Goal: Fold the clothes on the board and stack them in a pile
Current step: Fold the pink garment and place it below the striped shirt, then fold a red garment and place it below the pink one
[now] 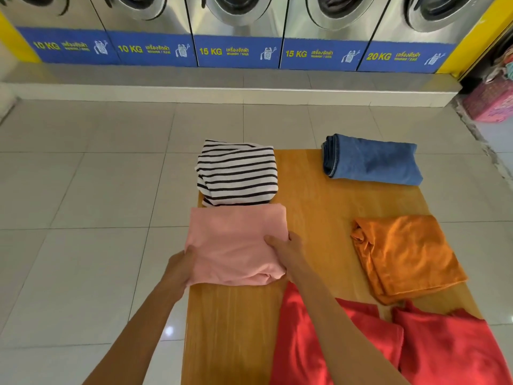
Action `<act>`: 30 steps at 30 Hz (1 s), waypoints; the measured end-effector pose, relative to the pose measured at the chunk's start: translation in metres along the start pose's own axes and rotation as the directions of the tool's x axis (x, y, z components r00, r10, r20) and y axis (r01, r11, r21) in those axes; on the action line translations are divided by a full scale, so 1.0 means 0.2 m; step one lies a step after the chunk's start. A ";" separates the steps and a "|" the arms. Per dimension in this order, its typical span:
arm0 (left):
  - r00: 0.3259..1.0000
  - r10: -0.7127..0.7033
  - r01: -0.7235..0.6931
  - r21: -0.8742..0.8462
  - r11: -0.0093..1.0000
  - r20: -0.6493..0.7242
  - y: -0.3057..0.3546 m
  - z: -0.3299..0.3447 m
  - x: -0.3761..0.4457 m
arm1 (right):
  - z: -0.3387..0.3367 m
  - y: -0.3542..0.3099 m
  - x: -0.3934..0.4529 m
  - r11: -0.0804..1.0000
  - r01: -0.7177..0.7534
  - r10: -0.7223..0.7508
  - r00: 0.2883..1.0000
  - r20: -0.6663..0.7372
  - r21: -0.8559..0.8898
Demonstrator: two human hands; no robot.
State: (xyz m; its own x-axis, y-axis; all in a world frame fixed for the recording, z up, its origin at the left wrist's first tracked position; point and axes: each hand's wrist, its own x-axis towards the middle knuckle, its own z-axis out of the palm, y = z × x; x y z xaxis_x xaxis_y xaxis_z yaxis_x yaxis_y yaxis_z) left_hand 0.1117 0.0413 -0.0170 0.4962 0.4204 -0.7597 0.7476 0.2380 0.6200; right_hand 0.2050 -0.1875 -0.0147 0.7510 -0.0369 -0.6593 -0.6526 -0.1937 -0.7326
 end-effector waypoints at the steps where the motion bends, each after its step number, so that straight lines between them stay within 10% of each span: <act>1: 1.000 0.020 -0.020 0.008 1.000 0.006 0.00 0.00 0.00 | 0.00 0.01 0.01 1.000 0.019 -0.018 1.000 -0.015 0.005; 9: 0.986 0.139 -0.122 0.173 0.977 -0.094 -0.03 0.01 -0.08 | -0.11 0.06 -0.04 0.998 0.057 -0.057 0.998 -0.004 -0.034; 18: 0.846 0.439 -0.345 0.316 0.884 -0.304 -0.18 0.14 -0.36 | -0.53 0.38 -0.47 0.974 0.219 -0.187 0.924 -0.333 0.061; 24: 0.900 0.353 -0.431 0.409 0.804 0.256 -0.32 0.50 -0.54 | -0.71 0.61 -0.74 0.989 0.103 -0.144 0.817 -0.559 -0.104; 30: 0.894 0.273 -0.411 0.405 0.817 0.356 -0.52 0.73 -0.67 | -0.79 0.82 -0.84 0.981 -0.127 -0.004 0.749 -0.662 -0.150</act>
State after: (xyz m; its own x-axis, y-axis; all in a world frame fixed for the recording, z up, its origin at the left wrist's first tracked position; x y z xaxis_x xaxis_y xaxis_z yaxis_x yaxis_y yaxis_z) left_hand 0.0325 -0.1669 -0.0085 0.8048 0.1288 -0.5794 0.5854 -0.3332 0.7391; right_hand -0.0130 -0.3670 0.0033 0.6320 -0.6762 -0.3785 -0.7201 -0.3319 -0.6094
